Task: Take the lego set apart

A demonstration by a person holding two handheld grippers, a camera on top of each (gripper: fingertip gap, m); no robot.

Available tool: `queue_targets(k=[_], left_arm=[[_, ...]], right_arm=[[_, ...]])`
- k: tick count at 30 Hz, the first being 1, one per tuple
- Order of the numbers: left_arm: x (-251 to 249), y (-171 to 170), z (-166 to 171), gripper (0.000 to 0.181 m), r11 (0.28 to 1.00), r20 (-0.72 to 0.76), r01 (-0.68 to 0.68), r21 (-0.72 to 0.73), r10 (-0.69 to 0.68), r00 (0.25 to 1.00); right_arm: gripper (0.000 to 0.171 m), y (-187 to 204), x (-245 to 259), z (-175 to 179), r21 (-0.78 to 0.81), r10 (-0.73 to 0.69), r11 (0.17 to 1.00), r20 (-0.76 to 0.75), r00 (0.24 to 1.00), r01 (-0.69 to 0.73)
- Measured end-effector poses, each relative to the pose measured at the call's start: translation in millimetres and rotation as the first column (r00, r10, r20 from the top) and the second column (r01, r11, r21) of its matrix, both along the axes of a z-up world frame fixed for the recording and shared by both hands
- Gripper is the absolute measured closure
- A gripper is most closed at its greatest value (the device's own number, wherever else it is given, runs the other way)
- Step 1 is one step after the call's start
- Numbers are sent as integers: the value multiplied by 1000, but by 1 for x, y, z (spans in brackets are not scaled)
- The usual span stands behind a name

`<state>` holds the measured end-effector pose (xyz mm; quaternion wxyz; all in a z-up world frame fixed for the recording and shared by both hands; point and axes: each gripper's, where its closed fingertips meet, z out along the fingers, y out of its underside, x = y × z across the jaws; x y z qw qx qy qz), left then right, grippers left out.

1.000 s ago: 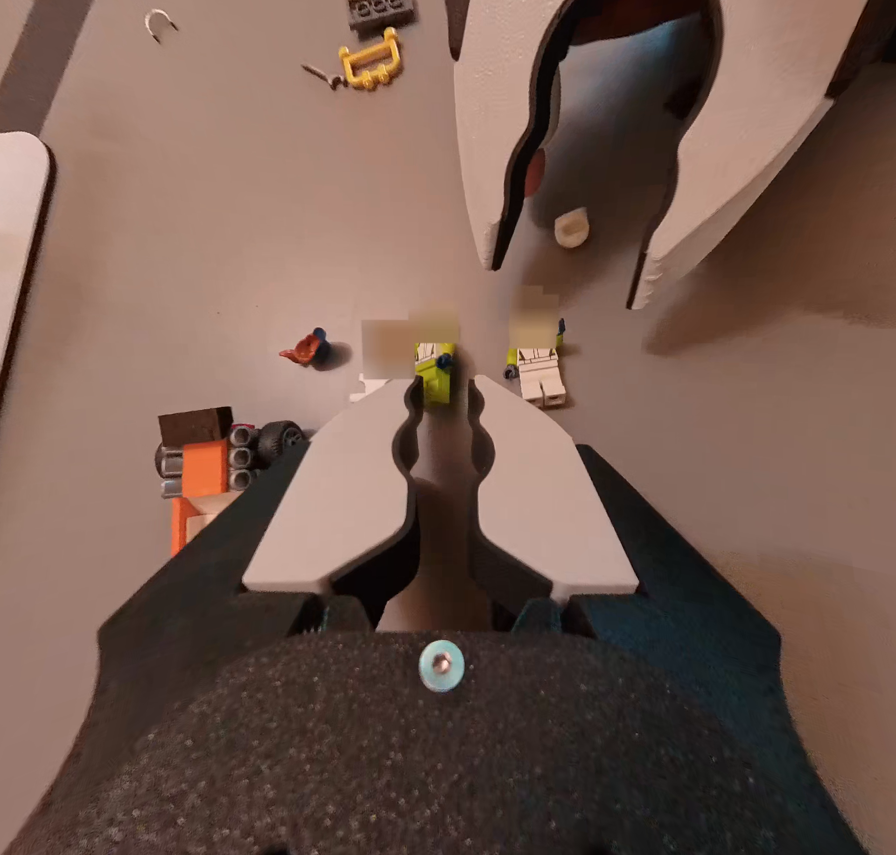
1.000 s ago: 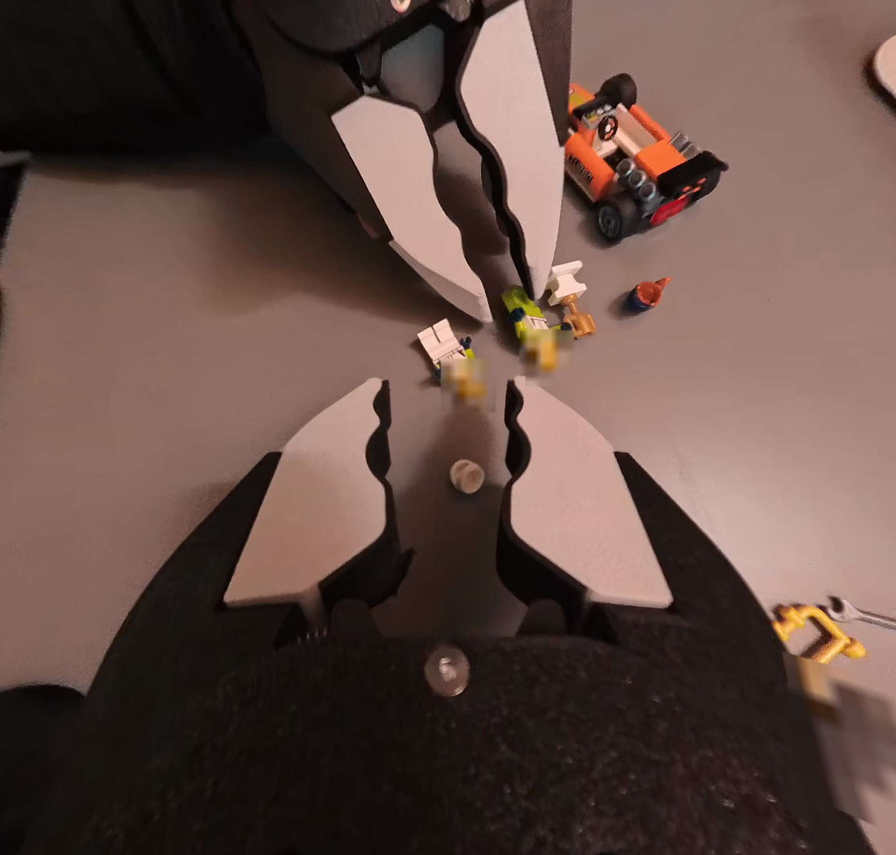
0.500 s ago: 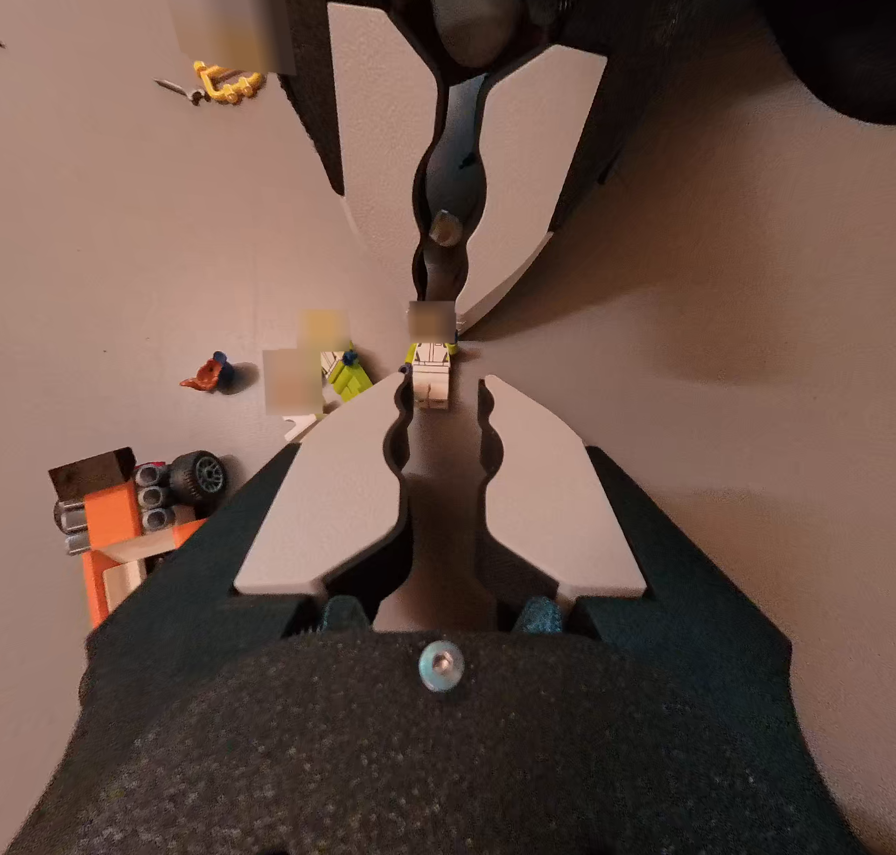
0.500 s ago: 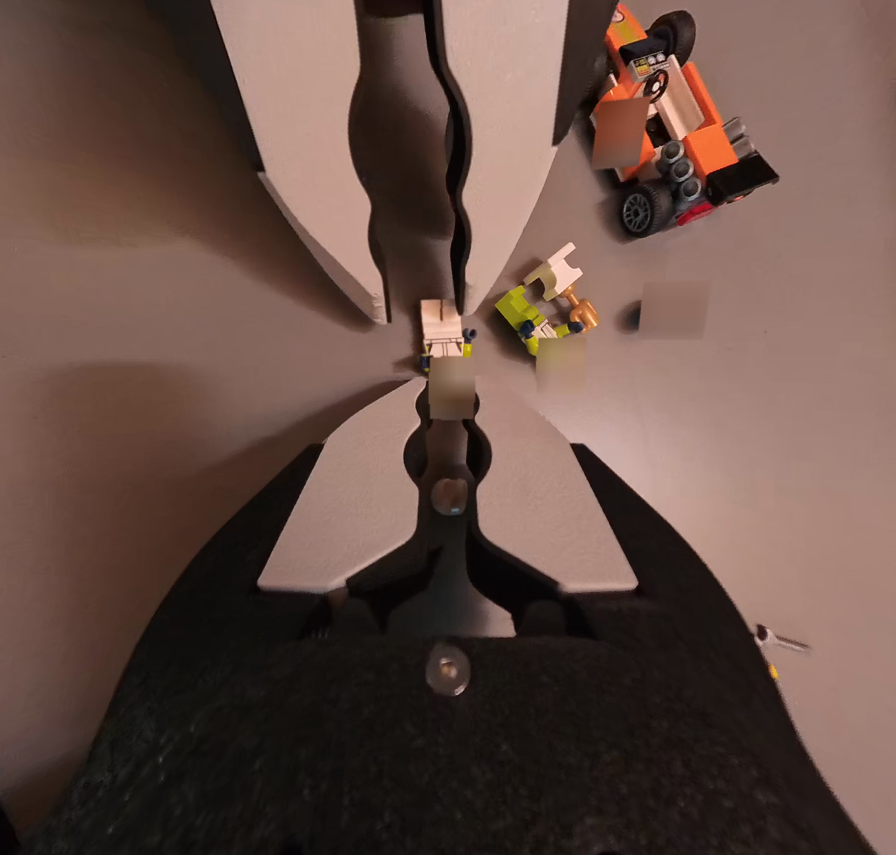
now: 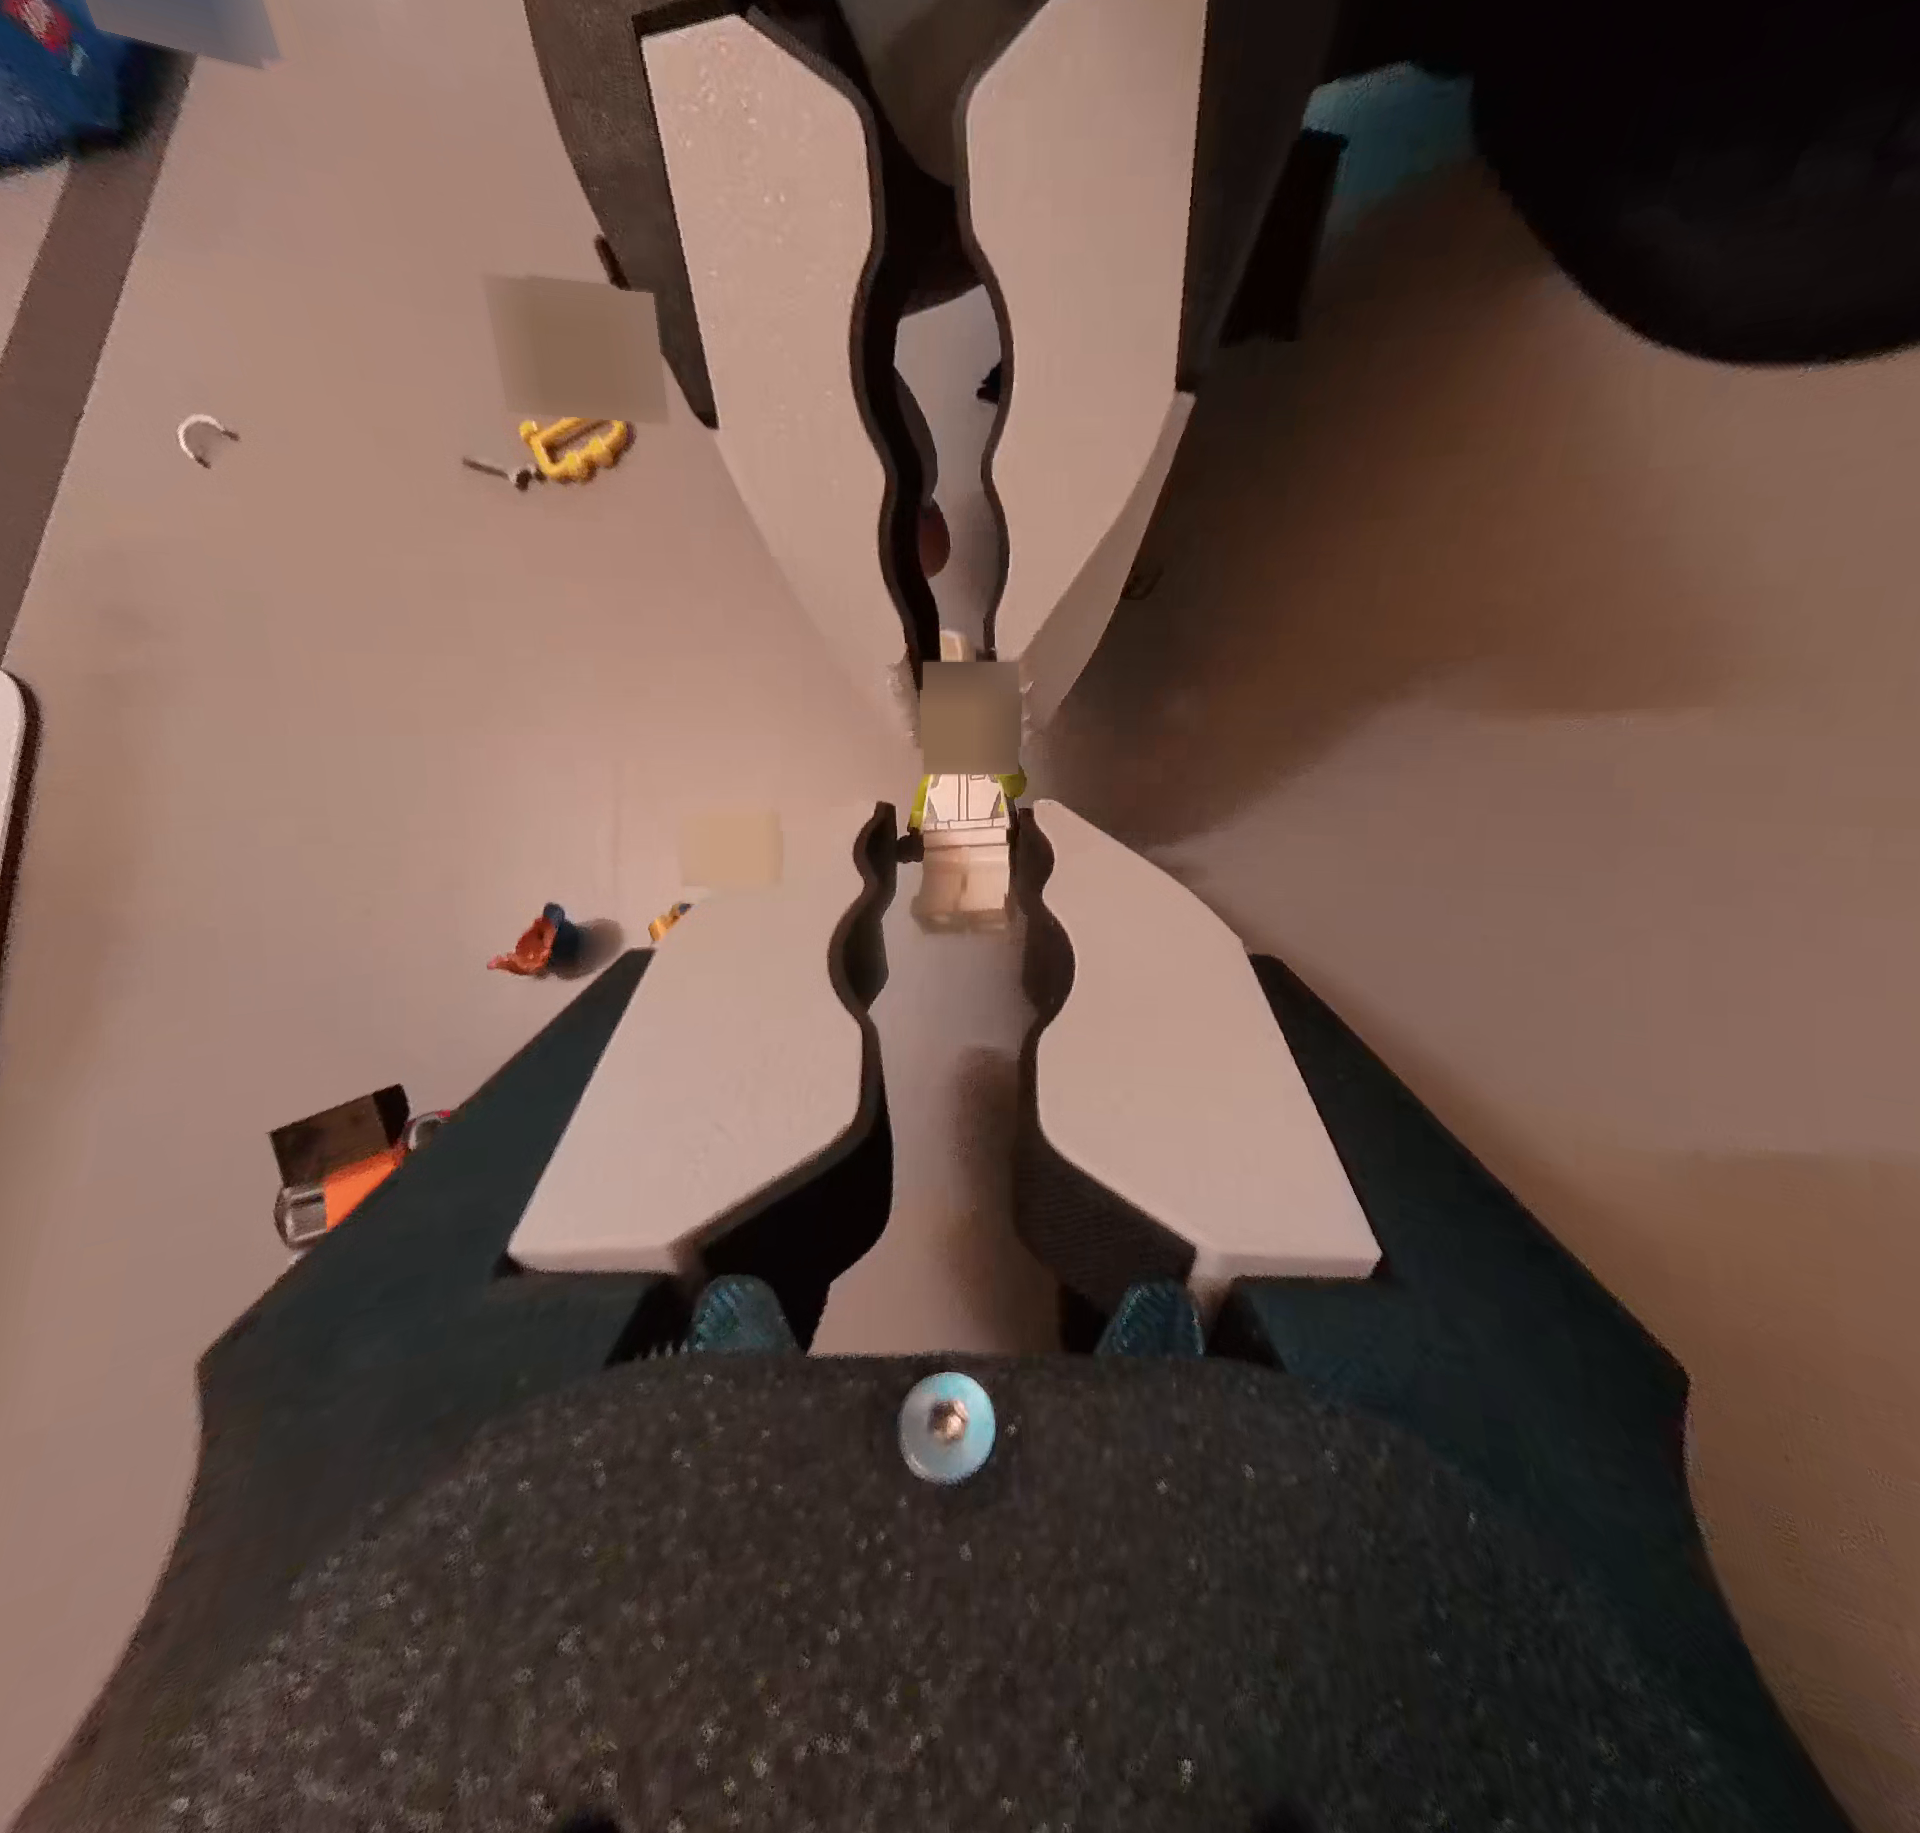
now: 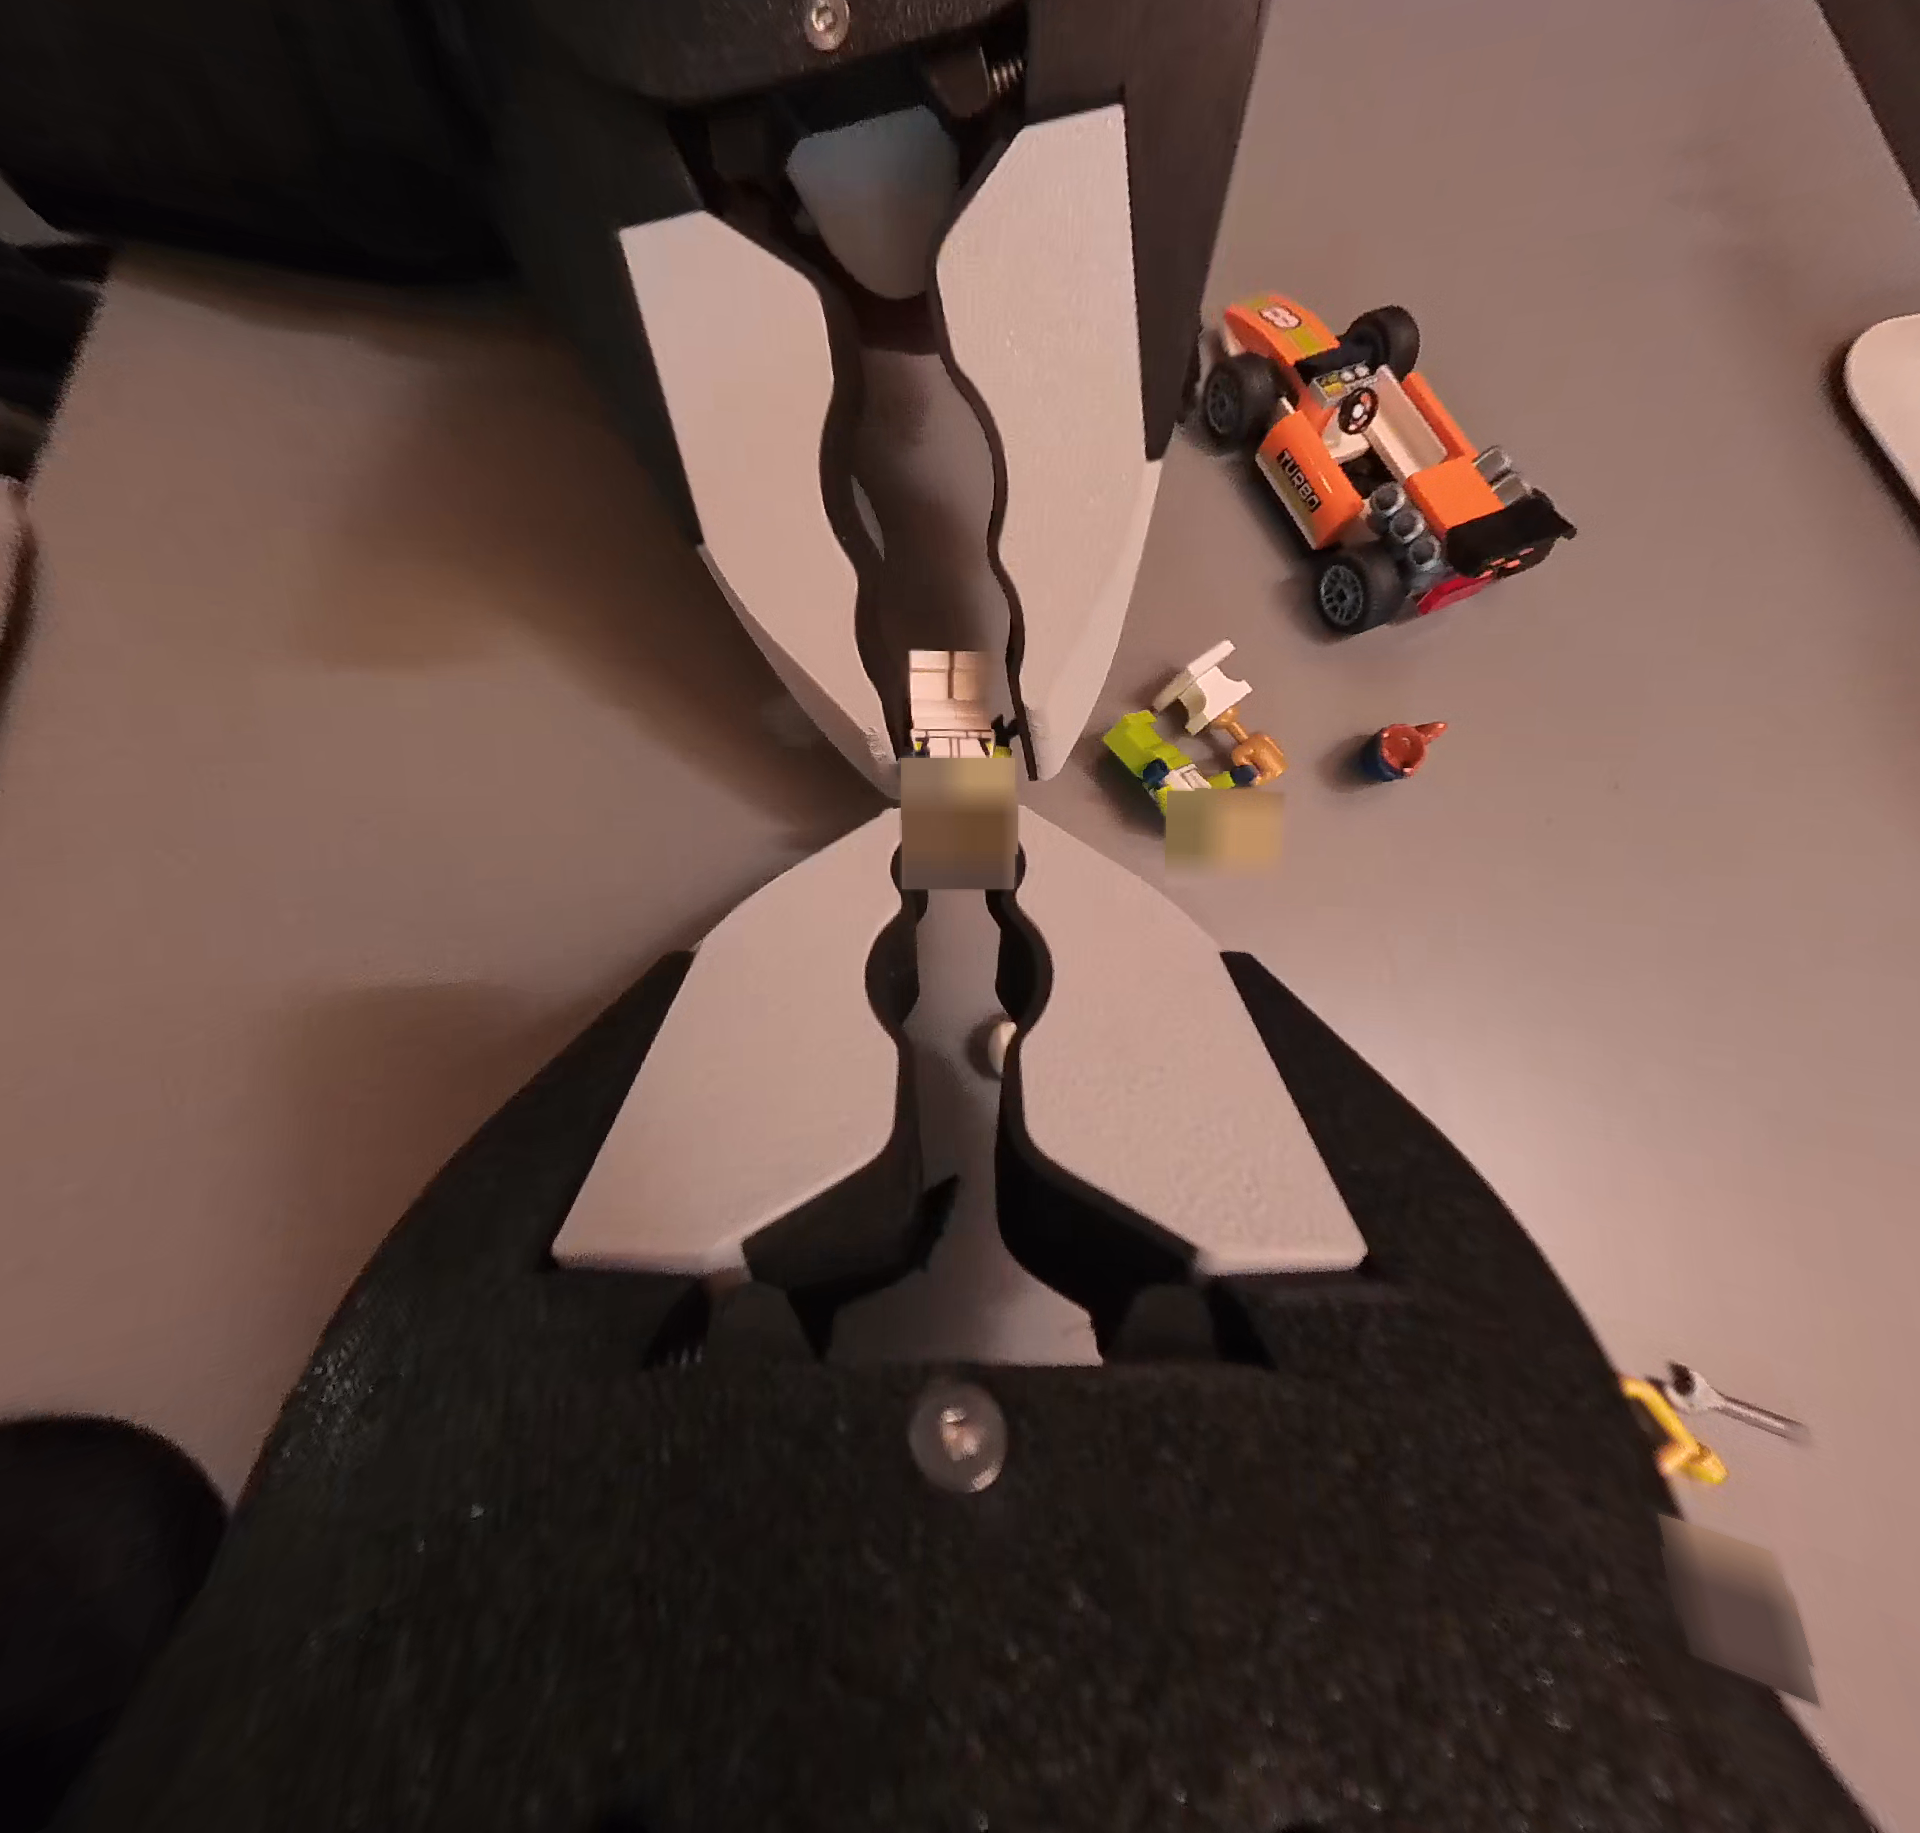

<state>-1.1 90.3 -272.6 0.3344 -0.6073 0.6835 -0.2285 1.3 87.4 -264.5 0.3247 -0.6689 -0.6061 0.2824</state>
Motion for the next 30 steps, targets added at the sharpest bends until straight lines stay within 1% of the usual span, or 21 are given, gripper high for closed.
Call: queue_targets(k=[8, 10, 12, 15, 21, 25, 27, 29, 30], left_arm=[[5, -7, 5, 159, 996, 62, 34, -82, -28, 998], [0, -5, 1, 164, 996, 33, 30, -89, -27, 999], [1, -5, 3, 165, 992, 72, 28, -126, -19, 997], [0, -3, -4, 165, 995, 25, 19, -99, -17, 1000], [4, -1, 11, 165, 995, 107, 17, -103, -6, 994], [4, -3, 13, 165, 991, 130, 23, -134, -6, 991], [4, -7, 14, 165, 976, 153, 37, -216, -3, 988], [1, -12, 15, 163, 929, 200, 67, -363, 8, 980], [0, -14, 18, 156, 895, 238, 88, -438, 21, 971]], right_arm=[[161, -8, 8, 9, -66, 30, 997, -55, 998, -34], [162, -6, 12, 8, -78, 22, 997, -55, 998, -27], [162, -4, 16, 11, -83, 8, 996, -83, 996, -15], [162, -2, 16, 6, -82, 4, 997, -56, 998, -9], [162, 0, 20, 15, -120, -11, 993, -140, 990, -6], [162, 0, 21, 17, -105, -9, 994, -142, 990, -6], [162, -2, 20, 19, -94, -1, 995, -141, 990, -13], [162, -5, 17, 20, -59, 11, 998, -125, 992, -18], [162, -6, 15, 22, -40, 19, 999, -126, 992, -24]])
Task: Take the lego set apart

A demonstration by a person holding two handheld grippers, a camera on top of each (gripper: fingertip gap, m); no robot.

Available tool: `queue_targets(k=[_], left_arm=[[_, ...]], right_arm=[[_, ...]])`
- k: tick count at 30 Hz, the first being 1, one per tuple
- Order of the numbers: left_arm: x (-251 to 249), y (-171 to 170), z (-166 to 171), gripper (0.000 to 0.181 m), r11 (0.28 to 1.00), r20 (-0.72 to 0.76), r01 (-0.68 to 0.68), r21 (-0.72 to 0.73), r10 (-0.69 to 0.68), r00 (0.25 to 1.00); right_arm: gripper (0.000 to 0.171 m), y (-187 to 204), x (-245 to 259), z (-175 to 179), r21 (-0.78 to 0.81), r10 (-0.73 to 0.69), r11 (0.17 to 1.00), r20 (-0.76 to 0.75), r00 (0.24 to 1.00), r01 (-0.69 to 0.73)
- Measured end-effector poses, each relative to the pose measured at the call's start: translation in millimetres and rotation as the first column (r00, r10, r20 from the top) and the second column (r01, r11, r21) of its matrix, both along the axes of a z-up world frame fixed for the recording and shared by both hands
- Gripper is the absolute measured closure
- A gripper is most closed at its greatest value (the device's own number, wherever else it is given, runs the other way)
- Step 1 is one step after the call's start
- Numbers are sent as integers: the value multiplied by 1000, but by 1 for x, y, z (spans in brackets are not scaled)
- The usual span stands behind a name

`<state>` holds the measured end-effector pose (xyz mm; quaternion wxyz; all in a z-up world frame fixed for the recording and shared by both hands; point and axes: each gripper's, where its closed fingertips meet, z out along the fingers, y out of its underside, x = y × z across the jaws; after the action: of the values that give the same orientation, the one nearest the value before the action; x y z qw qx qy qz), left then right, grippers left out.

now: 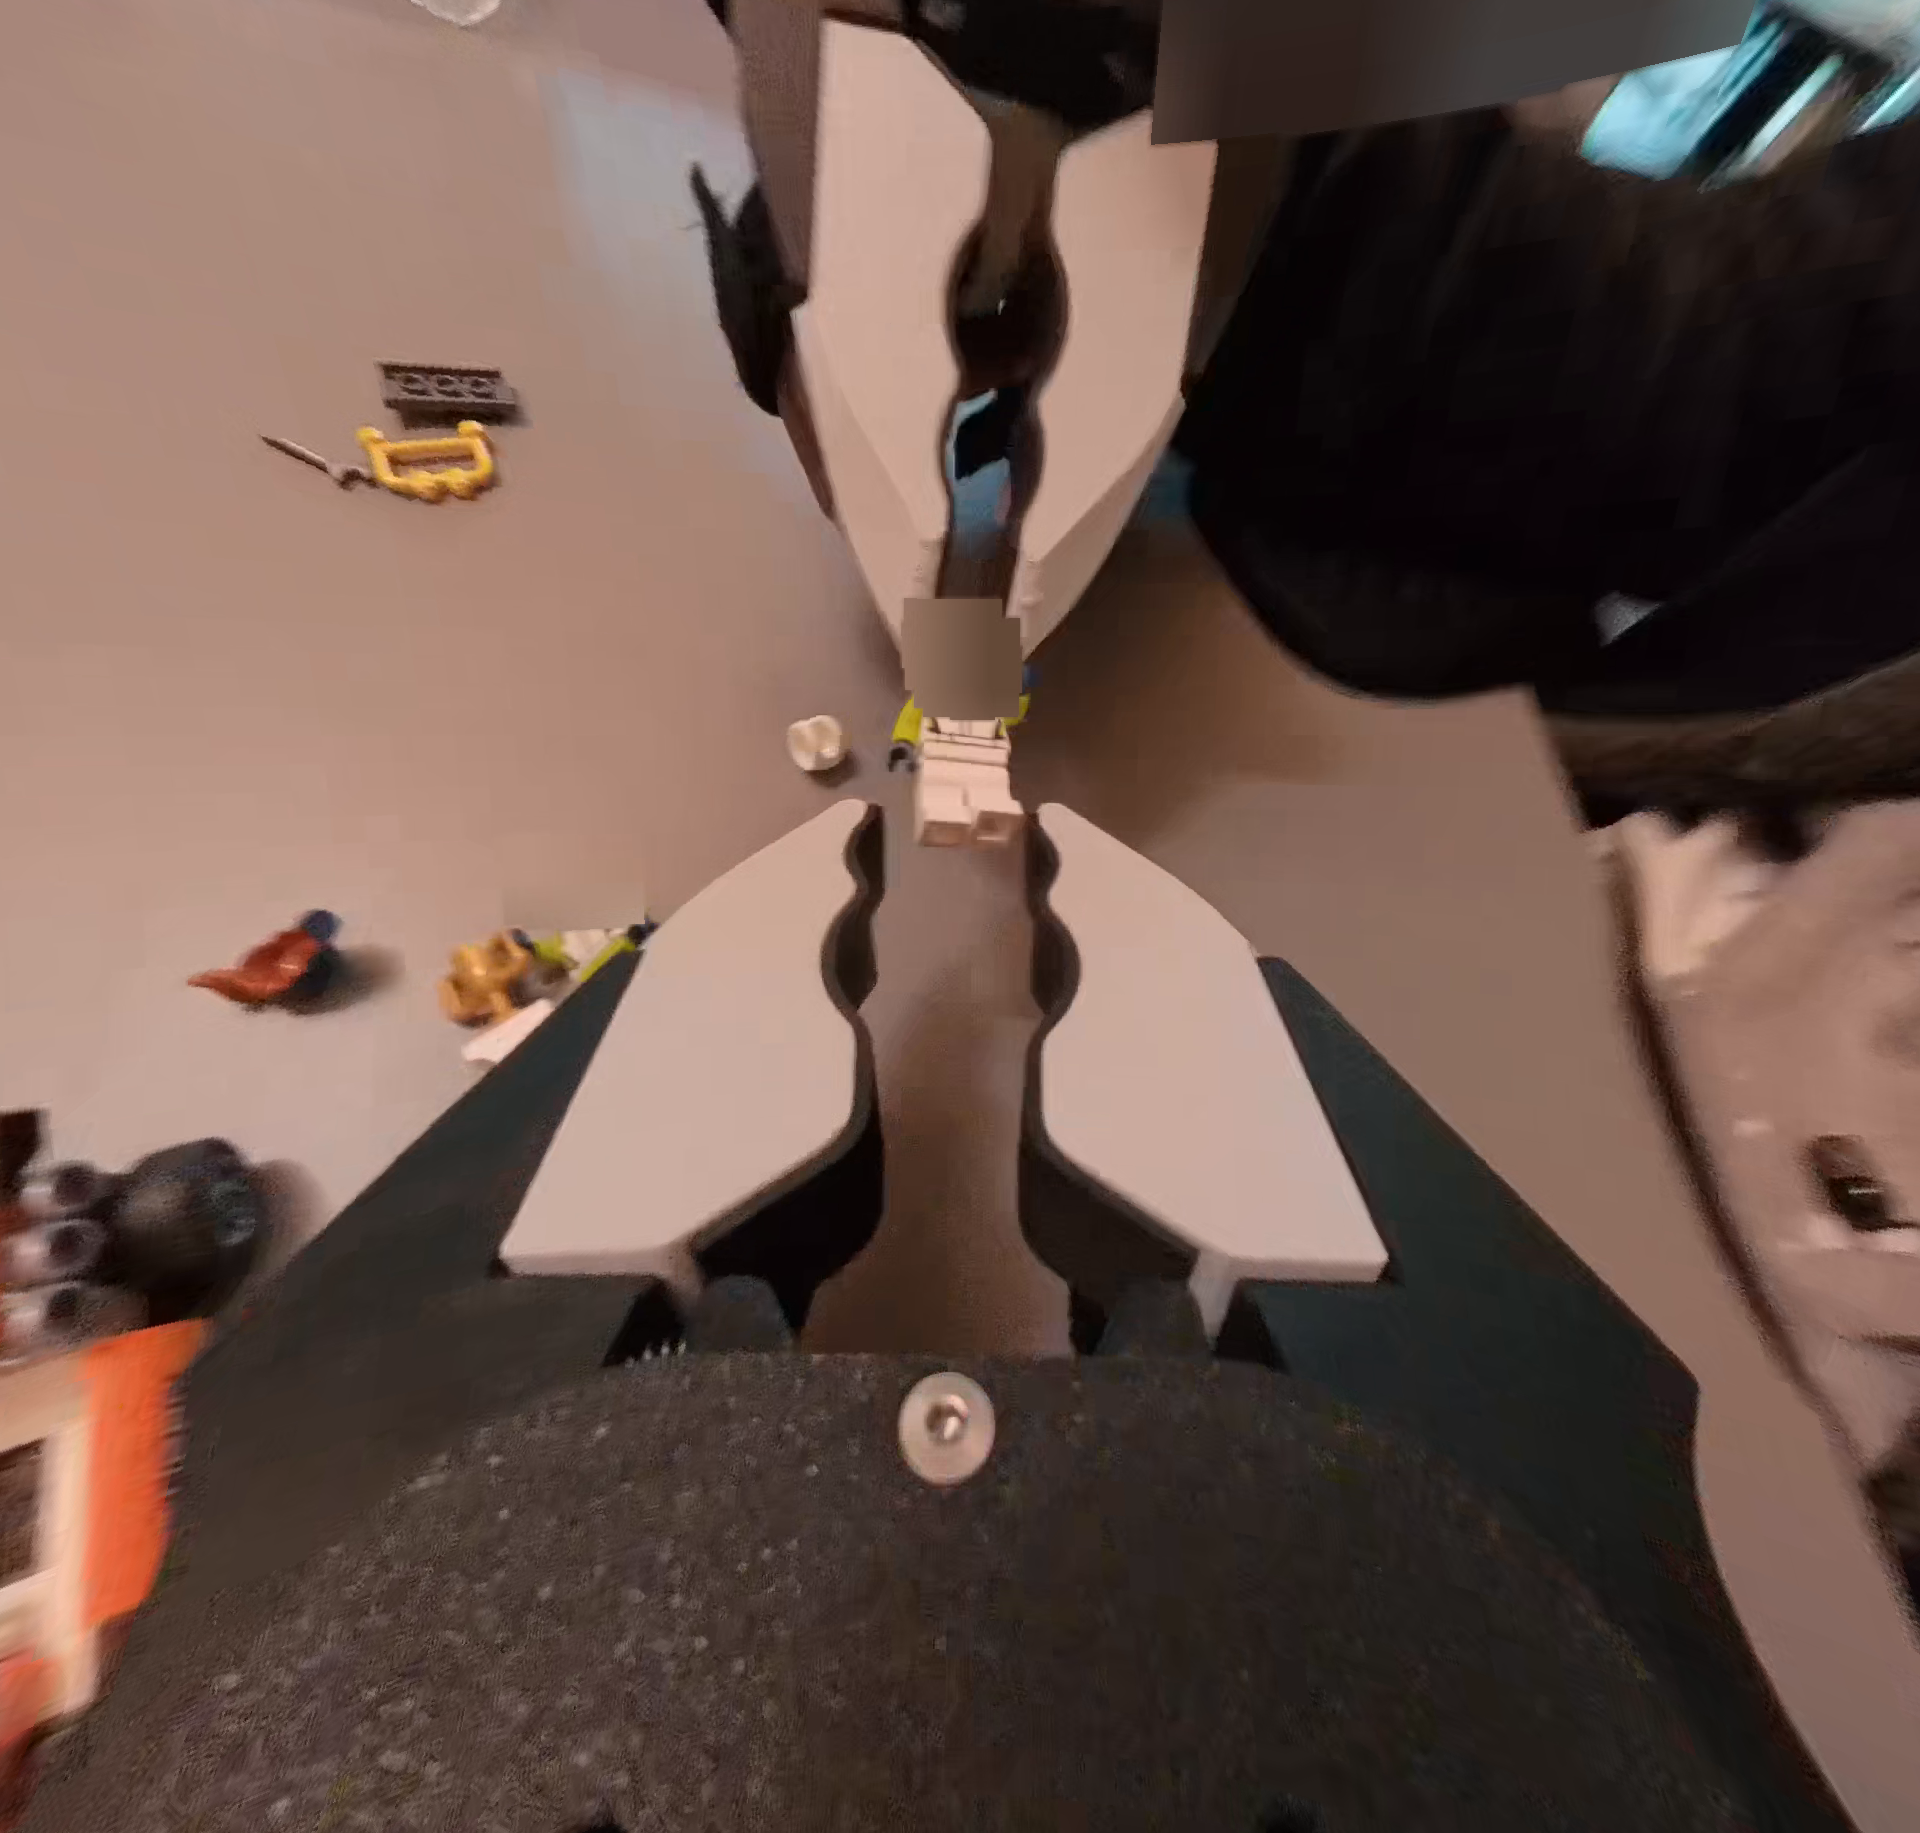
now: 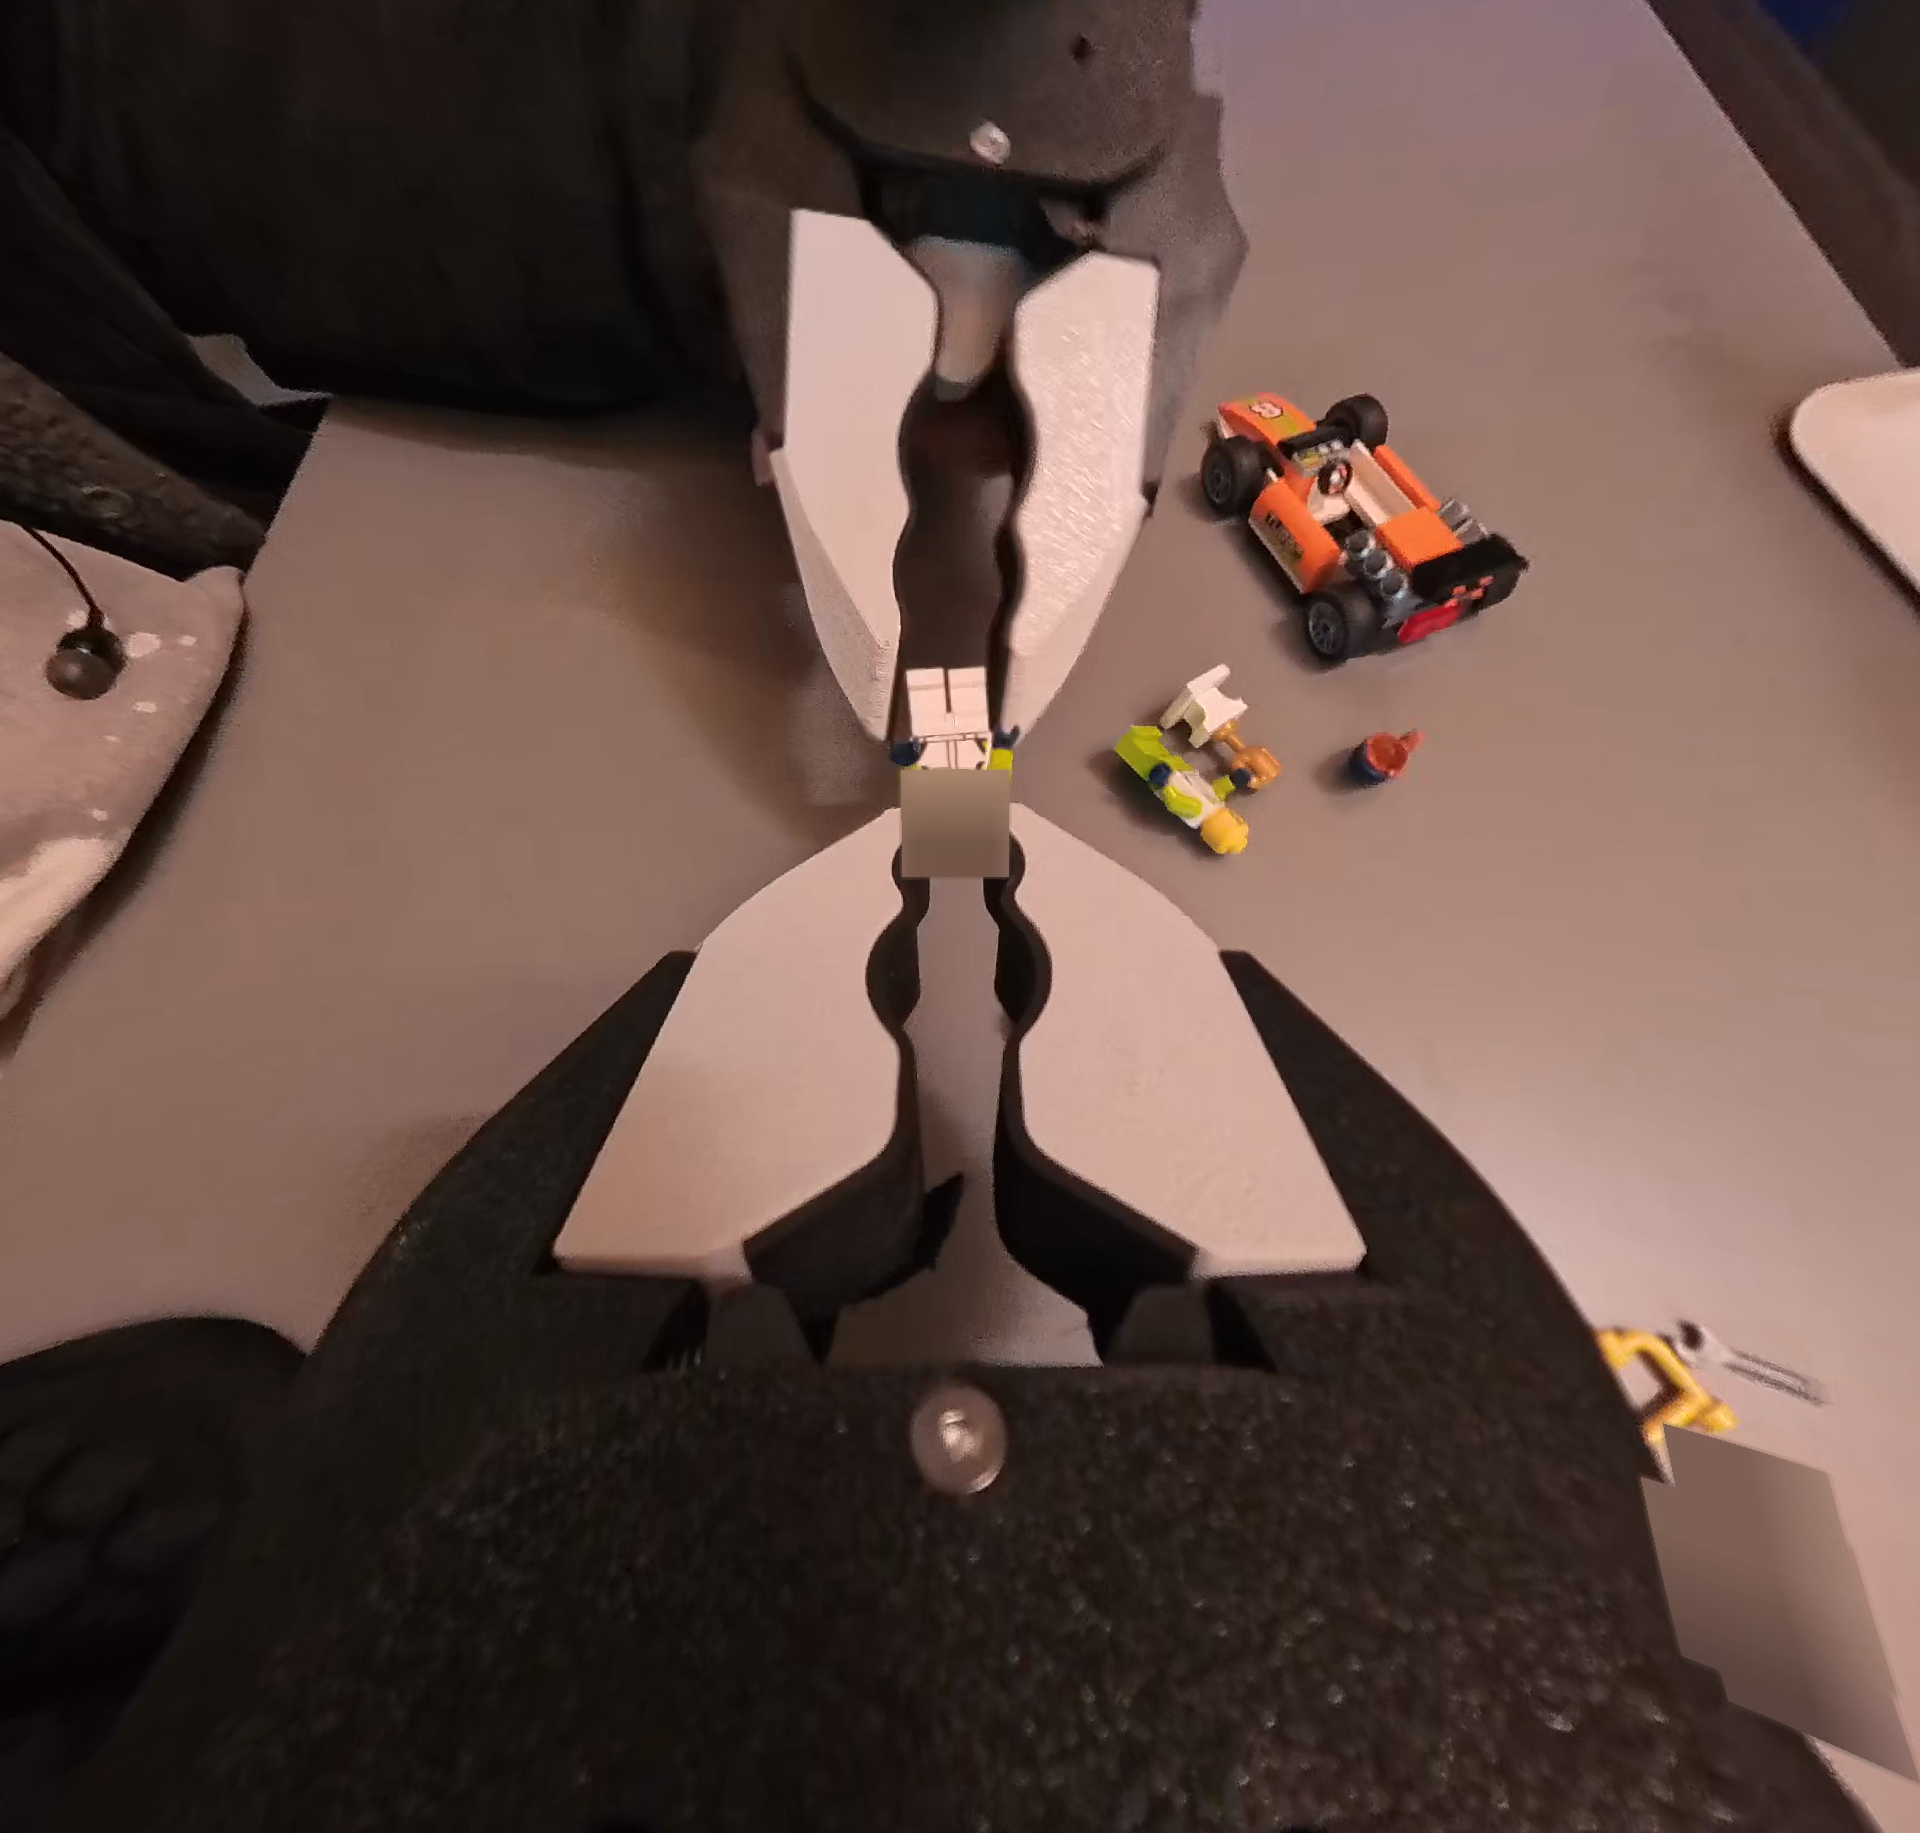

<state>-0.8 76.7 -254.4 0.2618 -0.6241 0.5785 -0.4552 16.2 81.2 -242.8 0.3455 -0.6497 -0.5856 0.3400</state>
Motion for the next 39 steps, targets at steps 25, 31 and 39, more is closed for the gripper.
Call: queue_targets(k=[25, 31, 39], left_arm=[[-10, 13, 32, 171, 873, 152, 12, -488, 71, 986], [1, 1, 19, 172, 939, 65, 3, -344, 21, 998], [4, 4, 7, 172, 956, 32, -34, -292, 45, 998]], right_arm=[[162, 12, 12, 25, 196, -53, 979, -41, 998, 61], [162, 23, 18, 2, 121, -112, 987, 32, 993, 107], [142, 33, 34, -48, 27, -190, 982, 262, 946, 190]])
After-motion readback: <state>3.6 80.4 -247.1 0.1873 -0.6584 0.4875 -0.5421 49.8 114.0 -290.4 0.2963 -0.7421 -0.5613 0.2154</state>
